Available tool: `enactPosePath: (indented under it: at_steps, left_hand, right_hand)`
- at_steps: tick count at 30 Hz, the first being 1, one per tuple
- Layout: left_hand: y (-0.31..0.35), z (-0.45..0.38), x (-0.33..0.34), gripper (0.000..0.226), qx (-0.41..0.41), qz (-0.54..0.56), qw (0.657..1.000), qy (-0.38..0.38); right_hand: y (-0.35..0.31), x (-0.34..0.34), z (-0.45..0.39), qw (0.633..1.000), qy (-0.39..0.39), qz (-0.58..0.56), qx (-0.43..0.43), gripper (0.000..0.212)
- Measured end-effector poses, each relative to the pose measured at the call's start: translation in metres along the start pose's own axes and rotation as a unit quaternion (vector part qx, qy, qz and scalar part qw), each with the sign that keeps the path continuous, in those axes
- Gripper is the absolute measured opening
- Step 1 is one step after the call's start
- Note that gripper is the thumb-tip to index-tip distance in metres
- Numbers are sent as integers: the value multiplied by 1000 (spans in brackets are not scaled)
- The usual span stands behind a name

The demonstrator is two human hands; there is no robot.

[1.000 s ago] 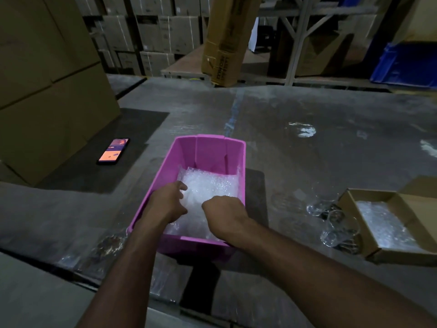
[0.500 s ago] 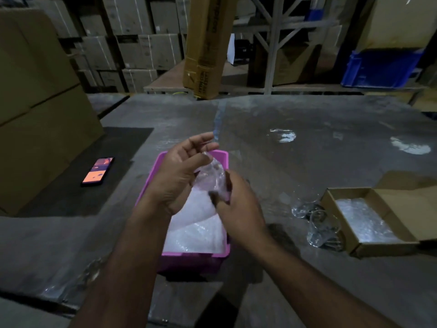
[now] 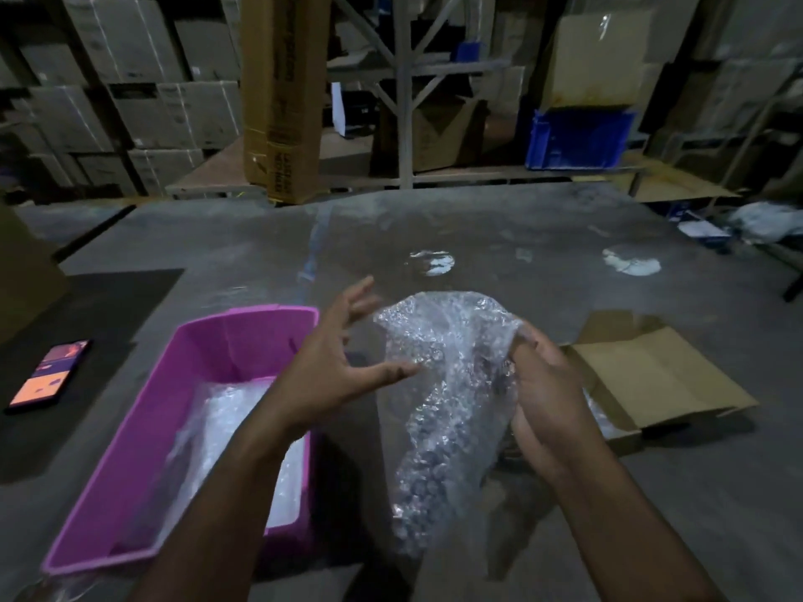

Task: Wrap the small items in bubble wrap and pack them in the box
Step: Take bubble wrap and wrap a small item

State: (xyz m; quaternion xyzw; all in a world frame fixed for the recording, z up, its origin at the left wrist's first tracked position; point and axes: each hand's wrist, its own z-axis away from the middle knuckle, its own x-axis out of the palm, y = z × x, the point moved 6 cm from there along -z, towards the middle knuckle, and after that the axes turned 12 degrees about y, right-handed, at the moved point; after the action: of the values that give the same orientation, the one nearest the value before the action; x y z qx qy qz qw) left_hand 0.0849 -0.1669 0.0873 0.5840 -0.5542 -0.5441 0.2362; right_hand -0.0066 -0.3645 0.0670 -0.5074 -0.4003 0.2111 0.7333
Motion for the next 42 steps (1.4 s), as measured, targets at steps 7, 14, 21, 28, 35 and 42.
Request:
enactPosePath:
  at_steps: [7, 14, 21, 28, 35, 42]
  left_hand:
    - [14, -19, 70, 12, -34, 133, 989, -50]
    - [44, -38, 106, 12, -127, 340, 932, -7]
    - [74, -49, 153, 8, -94, 255, 962, -9]
    - [69, -56, 177, 17, -92, 190, 977, -25]
    - [54, -47, 177, 25, -173, 228, 955, -76]
    - [52, -44, 189, 14, -191, 320, 927, 46]
  right_hand:
    - [-32, -54, -31, 998, 62, 8, -23, 15]
    - [-52, -102, -57, 972, 16, 214, -101, 35]
    - [-82, -115, -60, 915, -64, 294, -269, 89]
    - [-96, -142, -76, 940, 12, 203, -272, 13]
    - [-91, -168, -102, 981, 53, 109, -154, 18]
    - [-88, -189, -126, 993, 63, 67, -77, 16]
